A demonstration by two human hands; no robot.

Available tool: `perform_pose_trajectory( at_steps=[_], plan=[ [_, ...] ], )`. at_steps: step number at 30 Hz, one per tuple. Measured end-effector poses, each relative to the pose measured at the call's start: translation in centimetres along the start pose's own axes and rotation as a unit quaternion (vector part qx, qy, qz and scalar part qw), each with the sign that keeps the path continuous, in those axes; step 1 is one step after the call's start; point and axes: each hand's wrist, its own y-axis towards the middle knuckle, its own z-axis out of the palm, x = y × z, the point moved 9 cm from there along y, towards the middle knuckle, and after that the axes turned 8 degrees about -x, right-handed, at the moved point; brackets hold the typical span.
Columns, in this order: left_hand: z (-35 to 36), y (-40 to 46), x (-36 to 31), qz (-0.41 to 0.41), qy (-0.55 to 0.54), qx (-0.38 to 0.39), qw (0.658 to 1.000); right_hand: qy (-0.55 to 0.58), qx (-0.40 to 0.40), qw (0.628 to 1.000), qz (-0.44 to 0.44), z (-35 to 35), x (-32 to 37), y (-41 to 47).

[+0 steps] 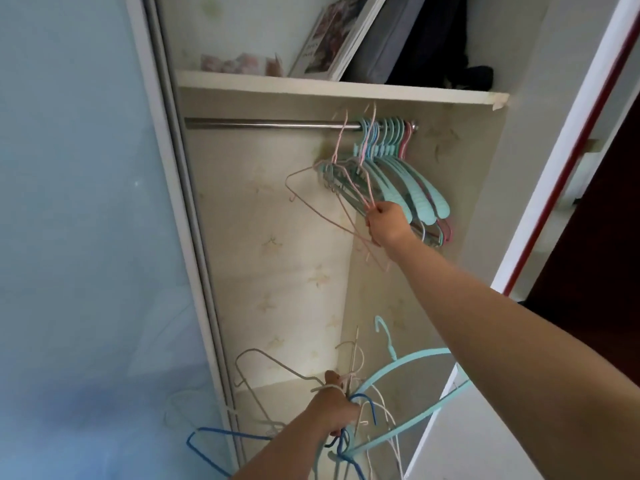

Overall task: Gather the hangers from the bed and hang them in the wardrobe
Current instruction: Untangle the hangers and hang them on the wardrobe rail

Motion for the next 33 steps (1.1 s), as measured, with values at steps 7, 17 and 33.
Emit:
perform_pose_trajectory(
  at_steps=[7, 17, 33],
  plan=[
    [-1.0, 0.2, 1.2, -0.023, -0.017, 0.0, 1.0, 0.062, 0.051, 0.99, 0.116, 2.7, -1.9, 1.4],
    [-2.5, 0.7, 1.7, -0.034, -0.04, -0.021, 0.998, 0.086, 0.041, 0.991, 0.092, 2.2, -1.2, 1.4],
    [-2.9, 1.2, 1.9, -0.037, -0.044, -0.014, 0.998, -0.027, 0.105, 0.988, 0.106, 3.4, -0.6, 4.6]
  ],
)
